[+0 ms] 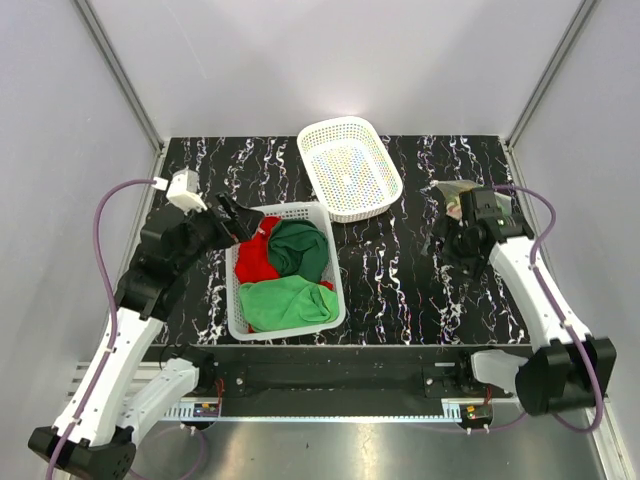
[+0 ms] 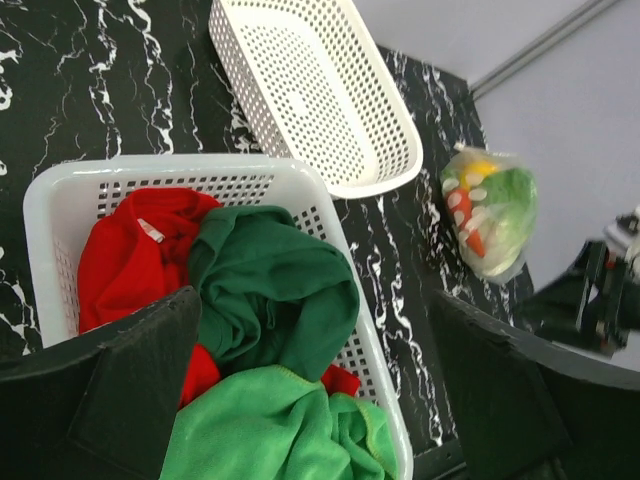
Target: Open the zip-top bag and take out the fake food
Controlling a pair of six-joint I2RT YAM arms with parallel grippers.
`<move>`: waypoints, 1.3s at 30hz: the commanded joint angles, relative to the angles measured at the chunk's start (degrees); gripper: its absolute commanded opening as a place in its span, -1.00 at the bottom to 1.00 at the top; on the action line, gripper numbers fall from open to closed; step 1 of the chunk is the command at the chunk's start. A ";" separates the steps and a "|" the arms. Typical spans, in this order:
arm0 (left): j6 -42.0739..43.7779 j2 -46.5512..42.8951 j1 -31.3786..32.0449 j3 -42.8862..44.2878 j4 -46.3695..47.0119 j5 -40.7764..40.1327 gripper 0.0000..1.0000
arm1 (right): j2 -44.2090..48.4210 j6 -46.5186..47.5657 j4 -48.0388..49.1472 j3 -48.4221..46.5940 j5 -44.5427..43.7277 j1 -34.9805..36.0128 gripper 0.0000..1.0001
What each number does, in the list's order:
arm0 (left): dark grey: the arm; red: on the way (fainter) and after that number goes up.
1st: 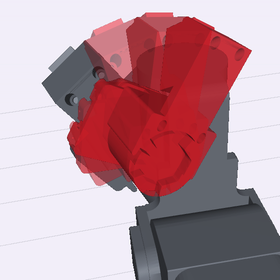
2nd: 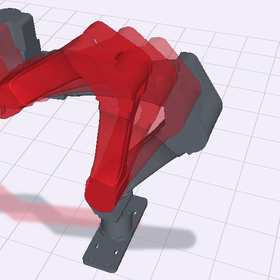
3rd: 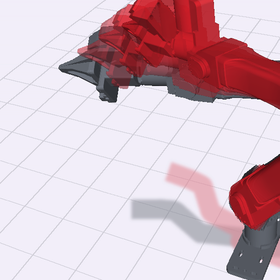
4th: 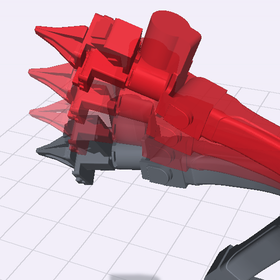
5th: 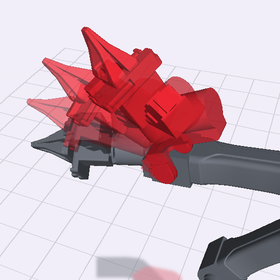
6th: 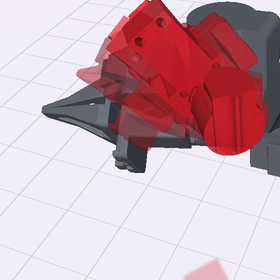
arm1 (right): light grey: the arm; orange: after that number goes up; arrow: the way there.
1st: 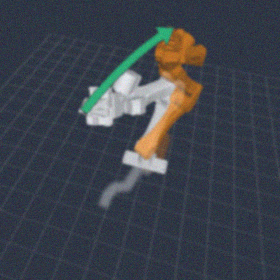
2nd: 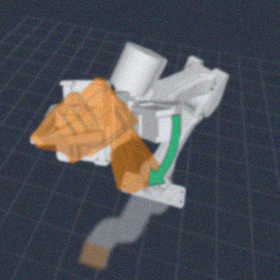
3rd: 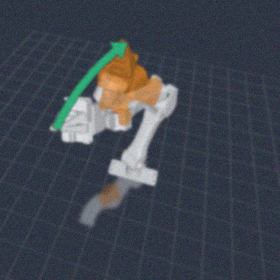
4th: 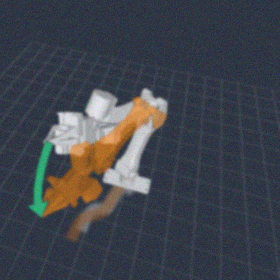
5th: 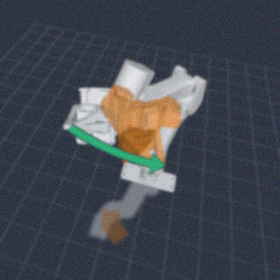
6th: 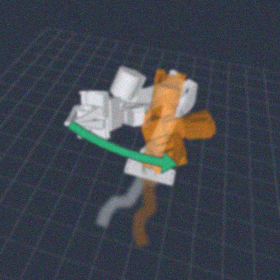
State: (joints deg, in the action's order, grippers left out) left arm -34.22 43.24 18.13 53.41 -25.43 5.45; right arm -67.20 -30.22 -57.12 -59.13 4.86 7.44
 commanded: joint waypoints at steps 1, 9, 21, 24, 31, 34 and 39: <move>5.12 2.19 -0.29 4.68 -3.21 5.88 0.98 | -8.98 1.39 0.35 -13.32 -11.95 -0.23 1.00; 5.48 3.26 0.06 3.91 -5.51 10.54 0.97 | -42.98 7.78 -5.28 -55.43 -33.42 -4.53 0.99; 4.87 3.77 0.50 3.63 -6.30 13.09 0.98 | -70.61 17.92 -3.78 -81.06 -36.85 -7.18 0.99; 3.11 5.27 0.50 4.69 -6.56 14.93 0.97 | -69.74 15.19 -4.14 -76.86 -33.54 -7.09 0.87; -1.02 8.52 1.56 3.99 -4.72 19.06 0.95 | -58.52 11.50 1.65 -61.21 -19.91 -7.18 0.48; -2.95 9.40 2.35 3.99 -2.62 20.47 0.93 | -52.36 10.36 6.92 -52.07 -13.31 -7.09 0.25; -6.29 11.07 6.03 3.37 1.96 21.09 0.93 | -44.96 8.25 15.45 -38.28 1.59 -7.18 0.03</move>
State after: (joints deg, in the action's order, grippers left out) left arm -36.91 53.32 21.39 55.79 -30.30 23.40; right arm -118.17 -19.33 -49.43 -104.31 -8.88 0.01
